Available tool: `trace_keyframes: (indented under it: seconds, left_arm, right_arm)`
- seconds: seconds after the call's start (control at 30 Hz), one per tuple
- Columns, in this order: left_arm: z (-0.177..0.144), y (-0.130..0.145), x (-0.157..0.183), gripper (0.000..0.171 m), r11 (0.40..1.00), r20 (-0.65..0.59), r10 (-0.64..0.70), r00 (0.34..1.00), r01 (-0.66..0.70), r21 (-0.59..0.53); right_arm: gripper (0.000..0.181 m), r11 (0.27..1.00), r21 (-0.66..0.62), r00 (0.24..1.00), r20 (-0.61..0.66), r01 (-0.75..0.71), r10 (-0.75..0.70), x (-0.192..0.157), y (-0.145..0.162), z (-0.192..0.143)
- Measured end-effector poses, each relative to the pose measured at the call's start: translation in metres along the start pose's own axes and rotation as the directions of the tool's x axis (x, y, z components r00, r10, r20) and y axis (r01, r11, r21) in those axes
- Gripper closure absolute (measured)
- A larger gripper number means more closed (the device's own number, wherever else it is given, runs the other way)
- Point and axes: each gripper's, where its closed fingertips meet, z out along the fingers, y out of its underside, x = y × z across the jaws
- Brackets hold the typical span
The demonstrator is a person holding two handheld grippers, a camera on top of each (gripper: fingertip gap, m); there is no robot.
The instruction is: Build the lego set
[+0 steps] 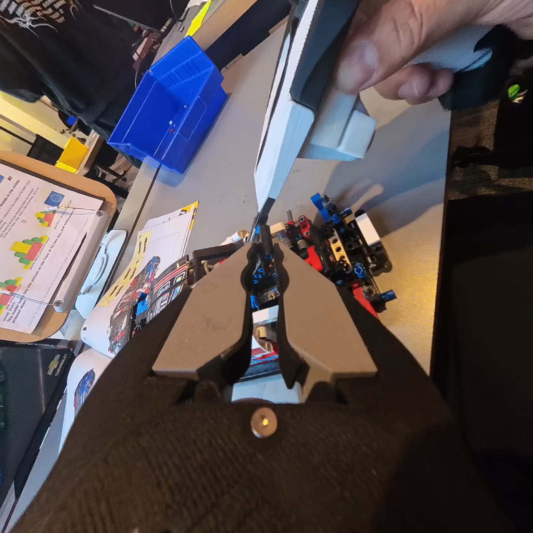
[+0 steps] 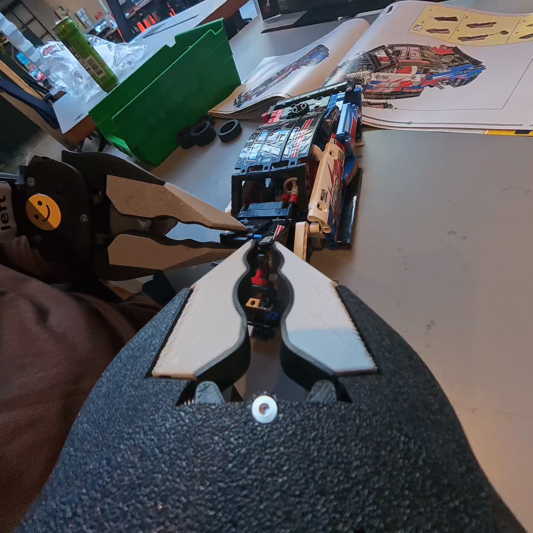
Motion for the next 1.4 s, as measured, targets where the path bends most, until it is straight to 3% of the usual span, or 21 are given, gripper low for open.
trace_keyframes:
  seconds: [0.27, 0.47, 0.63, 0.87, 1.13, 1.4]
  left_arm:
    - [0.0003, 0.0008, 0.0016, 0.164, 1.000, 0.021, 0.029, 0.999, -0.029, 0.006]
    - [0.0001, 0.0001, 0.0004, 0.164, 0.998, 0.049, 0.059, 0.997, -0.059, 0.005]
    - [-0.0013, 0.0001, -0.0015, 0.164, 0.999, 0.039, 0.041, 0.998, -0.041, 0.017]
    - [-0.0007, 0.0001, -0.0009, 0.164, 0.999, 0.038, 0.040, 0.998, -0.041, 0.030]
    - [-0.0007, 0.0007, -0.0017, 0.164, 1.000, 0.028, 0.021, 0.999, -0.021, 0.022]
    - [-0.0024, 0.0033, -0.0043, 0.165, 0.999, 0.020, -0.032, 0.999, 0.032, 0.020]
  right_arm:
    - [0.173, 1.000, -0.012, 0.999, 0.039, -0.027, 0.027, -0.0017, 0.0038, 0.0012]
    - [0.173, 0.995, -0.053, 0.994, -0.056, 0.087, -0.090, -0.0005, 0.0044, 0.0045]
    - [0.173, 0.993, -0.047, 0.992, -0.063, 0.109, -0.112, -0.0001, 0.0011, 0.0051]
    - [0.173, 0.999, -0.028, 0.999, -0.004, 0.036, -0.036, -0.0005, 0.0022, 0.0054]
    - [0.175, 0.975, -0.068, 0.968, -0.119, 0.213, -0.220, -0.0003, 0.0026, 0.0055]
    - [0.175, 0.962, -0.079, 0.956, -0.116, 0.261, -0.269, -0.0025, 0.0033, 0.0066]
